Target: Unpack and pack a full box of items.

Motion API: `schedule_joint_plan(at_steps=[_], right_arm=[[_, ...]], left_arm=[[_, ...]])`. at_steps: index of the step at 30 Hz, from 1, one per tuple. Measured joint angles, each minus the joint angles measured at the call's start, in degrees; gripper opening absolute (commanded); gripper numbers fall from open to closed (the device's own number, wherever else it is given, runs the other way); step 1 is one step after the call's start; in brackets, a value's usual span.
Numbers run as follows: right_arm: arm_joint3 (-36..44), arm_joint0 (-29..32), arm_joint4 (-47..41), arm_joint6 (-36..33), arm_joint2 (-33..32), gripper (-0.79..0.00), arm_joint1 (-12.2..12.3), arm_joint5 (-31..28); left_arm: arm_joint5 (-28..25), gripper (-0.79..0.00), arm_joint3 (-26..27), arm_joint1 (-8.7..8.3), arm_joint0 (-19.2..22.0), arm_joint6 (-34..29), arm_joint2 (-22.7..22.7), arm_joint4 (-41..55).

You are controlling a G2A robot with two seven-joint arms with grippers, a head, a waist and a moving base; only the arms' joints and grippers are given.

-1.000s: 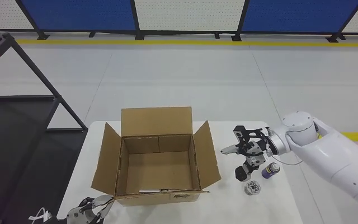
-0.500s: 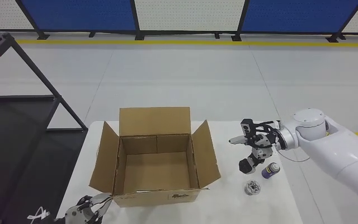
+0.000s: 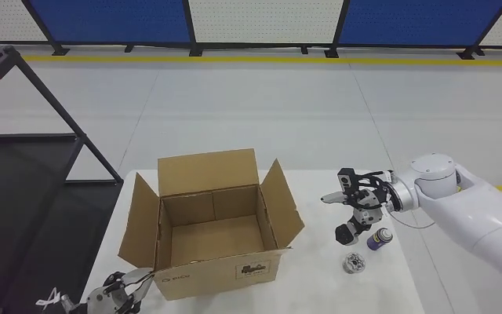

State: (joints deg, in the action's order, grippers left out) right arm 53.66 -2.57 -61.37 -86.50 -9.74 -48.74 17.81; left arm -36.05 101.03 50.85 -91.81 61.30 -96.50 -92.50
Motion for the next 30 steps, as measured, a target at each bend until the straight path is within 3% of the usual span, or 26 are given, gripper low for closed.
schedule_joint_plan(at_steps=[23, 24, 25, 26, 30], right_arm=[[0.1, -0.2, 0.6, 0.5, 0.0, 0.0, -0.5, 0.5], [0.1, -0.2, 0.7, 0.5, 0.0, 0.0, -0.5, 0.5], [0.1, -0.1, 0.8, 0.5, 0.0, 0.0, -0.5, 0.5], [0.1, -0.1, 0.9, 0.5, 0.0, 0.0, -0.6, 0.5], [0.2, -0.1, 1.2, 0.6, 0.0, 0.0, -0.6, 0.6]], left_arm=[[0.8, -0.785, -3.1, -0.34, 0.3, 0.9, 2.5, -7.8], [0.7, -0.554, -3.2, -0.35, 0.3, 1.0, 2.5, -7.9], [0.5, -0.114, -3.3, -0.37, 0.2, 1.0, 2.6, -7.9], [0.1, 0.0, -3.4, -0.4, 0.1, 1.0, 2.6, -7.7], [-0.9, 0.0, -3.3, -0.49, -0.5, 1.5, 2.3, -6.5]])
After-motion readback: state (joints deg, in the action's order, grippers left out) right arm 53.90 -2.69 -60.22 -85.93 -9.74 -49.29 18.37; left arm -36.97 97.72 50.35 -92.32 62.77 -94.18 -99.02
